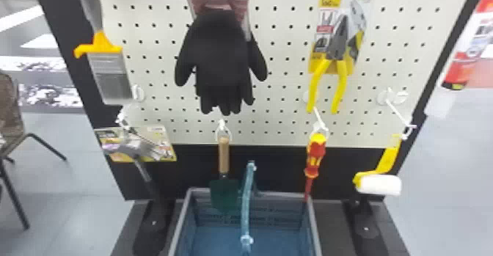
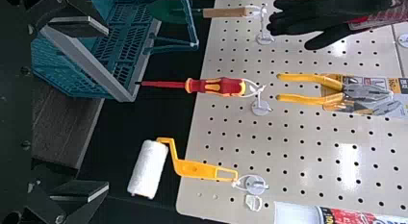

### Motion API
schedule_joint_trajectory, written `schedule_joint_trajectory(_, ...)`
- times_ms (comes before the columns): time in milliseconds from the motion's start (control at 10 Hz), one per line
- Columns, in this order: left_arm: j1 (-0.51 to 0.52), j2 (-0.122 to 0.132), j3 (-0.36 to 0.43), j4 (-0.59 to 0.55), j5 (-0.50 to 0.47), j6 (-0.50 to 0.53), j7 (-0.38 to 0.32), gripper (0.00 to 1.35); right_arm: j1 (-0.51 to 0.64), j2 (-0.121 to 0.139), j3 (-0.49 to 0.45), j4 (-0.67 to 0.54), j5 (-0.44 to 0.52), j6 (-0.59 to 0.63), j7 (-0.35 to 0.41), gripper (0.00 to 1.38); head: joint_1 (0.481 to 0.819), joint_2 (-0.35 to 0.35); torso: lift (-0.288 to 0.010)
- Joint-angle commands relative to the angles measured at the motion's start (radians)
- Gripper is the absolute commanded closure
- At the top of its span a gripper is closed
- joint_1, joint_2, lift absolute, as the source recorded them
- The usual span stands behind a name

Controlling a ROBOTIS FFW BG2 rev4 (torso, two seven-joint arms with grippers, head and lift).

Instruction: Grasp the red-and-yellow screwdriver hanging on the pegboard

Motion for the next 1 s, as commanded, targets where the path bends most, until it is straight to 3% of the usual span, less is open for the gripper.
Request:
schedule_joint_trajectory(0,-0.001,0.001,0.001,0.000,0.000,0.000,0.000,0.51,-0.032,0.000,-0.001,0.008,0.000,0.011,0.009,0.17,0.549,0.000,-0.100)
schedule_joint_trajectory(400,-0.005,0.001,0.001,0.000,0.000,0.002,0.000,0.51,-0.124,-0.028,-0.001,0.026,-0.002,0.042,0.047,0.17,0.549,0.000,-0.100)
schedule_joint_trajectory(900,-0.018,0.002,0.001,0.002,0.000,0.007,0.000,0.51,-0.260,-0.031,0.001,0.087,0.015,0.068,0.099,0.17,0.549,0.000,-0.100)
